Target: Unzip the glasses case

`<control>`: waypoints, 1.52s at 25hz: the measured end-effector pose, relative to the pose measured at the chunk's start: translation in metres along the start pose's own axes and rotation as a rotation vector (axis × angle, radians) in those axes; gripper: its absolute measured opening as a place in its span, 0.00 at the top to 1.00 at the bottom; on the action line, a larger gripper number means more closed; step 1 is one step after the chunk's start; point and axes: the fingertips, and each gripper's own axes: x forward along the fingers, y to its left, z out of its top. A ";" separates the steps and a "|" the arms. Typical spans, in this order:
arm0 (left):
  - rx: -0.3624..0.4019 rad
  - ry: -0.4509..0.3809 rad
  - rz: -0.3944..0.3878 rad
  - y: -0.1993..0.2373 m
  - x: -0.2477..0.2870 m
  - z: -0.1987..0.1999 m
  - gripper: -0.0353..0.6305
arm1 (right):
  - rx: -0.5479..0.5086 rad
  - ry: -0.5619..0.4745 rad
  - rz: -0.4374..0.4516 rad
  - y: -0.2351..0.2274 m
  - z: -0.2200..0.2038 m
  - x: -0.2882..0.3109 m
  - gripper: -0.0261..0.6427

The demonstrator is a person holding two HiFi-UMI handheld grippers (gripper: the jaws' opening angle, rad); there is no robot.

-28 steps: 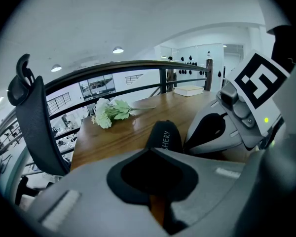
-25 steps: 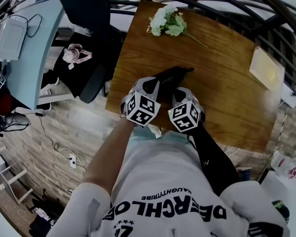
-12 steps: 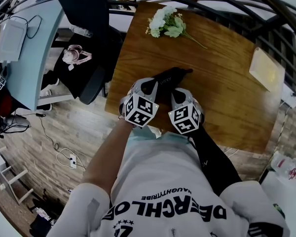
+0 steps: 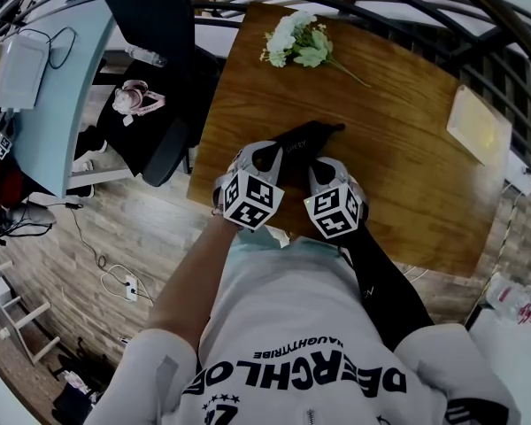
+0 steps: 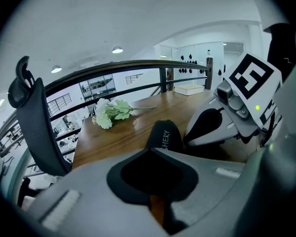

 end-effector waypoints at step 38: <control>-0.024 0.166 -0.048 -0.024 -0.006 -0.049 0.94 | -0.013 0.030 0.082 0.022 -0.015 -0.009 0.92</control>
